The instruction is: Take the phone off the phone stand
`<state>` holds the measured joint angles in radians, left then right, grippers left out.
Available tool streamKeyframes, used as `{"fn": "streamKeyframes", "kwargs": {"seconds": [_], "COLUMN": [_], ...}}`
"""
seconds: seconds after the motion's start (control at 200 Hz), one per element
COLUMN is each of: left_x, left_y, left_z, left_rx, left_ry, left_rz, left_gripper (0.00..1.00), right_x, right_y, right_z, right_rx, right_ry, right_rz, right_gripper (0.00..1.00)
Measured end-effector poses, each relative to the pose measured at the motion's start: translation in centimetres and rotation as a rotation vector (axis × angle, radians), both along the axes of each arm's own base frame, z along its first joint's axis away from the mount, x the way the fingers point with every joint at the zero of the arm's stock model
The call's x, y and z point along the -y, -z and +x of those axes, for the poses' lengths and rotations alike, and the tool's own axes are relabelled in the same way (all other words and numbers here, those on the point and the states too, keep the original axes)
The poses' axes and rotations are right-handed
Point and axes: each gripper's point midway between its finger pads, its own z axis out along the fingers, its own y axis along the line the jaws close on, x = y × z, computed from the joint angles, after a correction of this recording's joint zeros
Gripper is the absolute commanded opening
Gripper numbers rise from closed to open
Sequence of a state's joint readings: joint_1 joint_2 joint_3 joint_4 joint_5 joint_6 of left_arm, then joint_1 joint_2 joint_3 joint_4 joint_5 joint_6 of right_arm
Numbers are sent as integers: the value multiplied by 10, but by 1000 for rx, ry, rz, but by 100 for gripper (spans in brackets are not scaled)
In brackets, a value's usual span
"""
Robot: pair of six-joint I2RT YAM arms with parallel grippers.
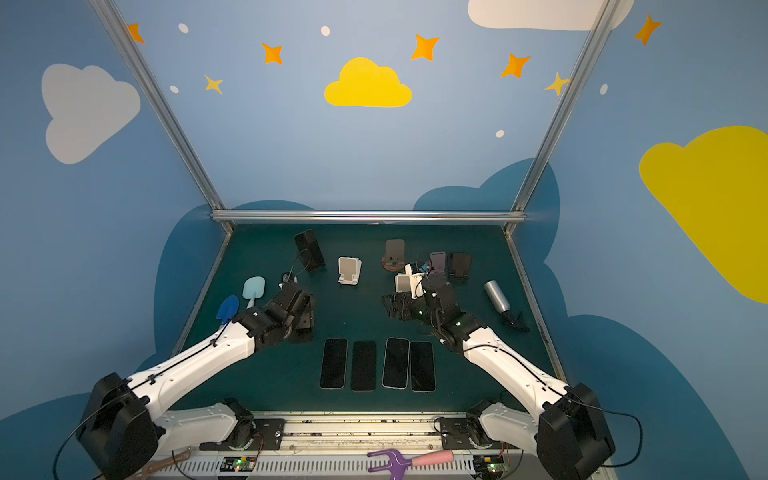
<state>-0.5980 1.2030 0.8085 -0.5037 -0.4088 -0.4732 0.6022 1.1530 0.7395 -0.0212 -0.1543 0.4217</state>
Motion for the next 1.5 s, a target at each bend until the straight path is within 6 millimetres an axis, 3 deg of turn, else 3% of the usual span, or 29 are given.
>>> {"fn": "streamKeyframes", "kwargs": {"seconds": [0.531,0.706,0.986,1.201,1.497], "left_x": [8,16,21,23,22], "left_y": [46,56,71,94,105], "left_z": [-59,-67,-72,-80,-76], "left_rx": [-188,-238,-286,-348,-352], "left_ry": [37,64,73,74,53], "left_rz": [-44,-43,-52,-40,-20], "left_gripper": [59,59,59,58,61], "right_x": [-3,-22,-45,-49,-53], "right_y": [1,7,56,57,65], "right_z": [-3,-9,-26,-29,-32], "right_rx": [1,-49,-281,-293,-308], "right_ry": [-13,-83,-174,-188,-198], "right_rz": [0,57,81,91,71], "right_gripper": [89,89,88,87,87]}}
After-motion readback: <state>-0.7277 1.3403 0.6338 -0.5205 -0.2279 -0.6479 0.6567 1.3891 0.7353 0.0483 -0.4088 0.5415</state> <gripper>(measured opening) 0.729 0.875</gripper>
